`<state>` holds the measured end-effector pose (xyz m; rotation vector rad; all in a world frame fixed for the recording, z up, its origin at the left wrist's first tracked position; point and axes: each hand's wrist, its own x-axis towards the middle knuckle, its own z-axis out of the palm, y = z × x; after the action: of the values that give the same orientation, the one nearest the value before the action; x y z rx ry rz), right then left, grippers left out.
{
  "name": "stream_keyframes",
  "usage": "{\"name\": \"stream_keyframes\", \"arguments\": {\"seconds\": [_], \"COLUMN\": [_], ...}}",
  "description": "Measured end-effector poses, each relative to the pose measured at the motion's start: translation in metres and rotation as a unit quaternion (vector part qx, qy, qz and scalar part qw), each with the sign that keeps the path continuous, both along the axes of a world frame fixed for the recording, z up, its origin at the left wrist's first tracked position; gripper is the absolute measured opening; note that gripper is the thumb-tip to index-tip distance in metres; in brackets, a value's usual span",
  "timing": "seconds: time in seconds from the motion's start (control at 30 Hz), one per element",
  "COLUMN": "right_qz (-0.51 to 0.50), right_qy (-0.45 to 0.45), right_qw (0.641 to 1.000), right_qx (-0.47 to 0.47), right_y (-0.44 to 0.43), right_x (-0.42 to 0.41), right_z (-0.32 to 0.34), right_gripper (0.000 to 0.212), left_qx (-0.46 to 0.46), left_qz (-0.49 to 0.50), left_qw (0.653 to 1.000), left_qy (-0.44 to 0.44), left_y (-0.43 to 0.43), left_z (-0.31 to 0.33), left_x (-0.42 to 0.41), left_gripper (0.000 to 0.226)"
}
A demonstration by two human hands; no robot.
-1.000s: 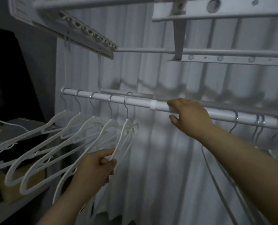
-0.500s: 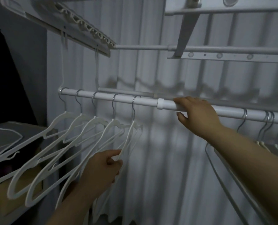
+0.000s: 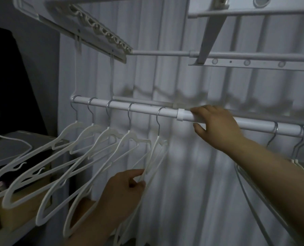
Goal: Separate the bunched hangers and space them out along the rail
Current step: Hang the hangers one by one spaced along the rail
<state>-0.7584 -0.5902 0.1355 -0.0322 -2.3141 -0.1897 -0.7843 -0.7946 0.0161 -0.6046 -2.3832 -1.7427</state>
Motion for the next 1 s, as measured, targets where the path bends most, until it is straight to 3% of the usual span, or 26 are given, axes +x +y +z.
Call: {"name": "stream_keyframes", "arguments": {"seconds": [0.1,0.27,0.5,1.0], "right_qz": [0.05,0.015,0.042,0.032], "right_qy": [0.008,-0.033,-0.088,-0.082], "right_qw": [0.998,0.998,0.994,0.994], "right_qx": [0.032,0.047,-0.055,-0.065], "right_y": [-0.015,-0.041,-0.059,-0.072], "right_x": [-0.01,-0.025,-0.04,-0.041], "right_z": [0.004,0.019,0.028,0.024], "right_gripper": [0.041,0.047,0.035,0.043], "left_qx": [-0.005,-0.032,-0.006,-0.042], "left_qz": [-0.001,0.01,0.009,0.037], "left_qw": [1.0,0.999,1.0,0.998], "left_qy": [-0.013,0.006,-0.007,0.009], "left_y": [-0.001,-0.006,-0.012,-0.012], "left_z": [0.004,0.008,0.009,0.011], "left_x": [0.004,0.008,0.01,0.014], "left_gripper": [0.037,0.045,0.05,0.05]}}
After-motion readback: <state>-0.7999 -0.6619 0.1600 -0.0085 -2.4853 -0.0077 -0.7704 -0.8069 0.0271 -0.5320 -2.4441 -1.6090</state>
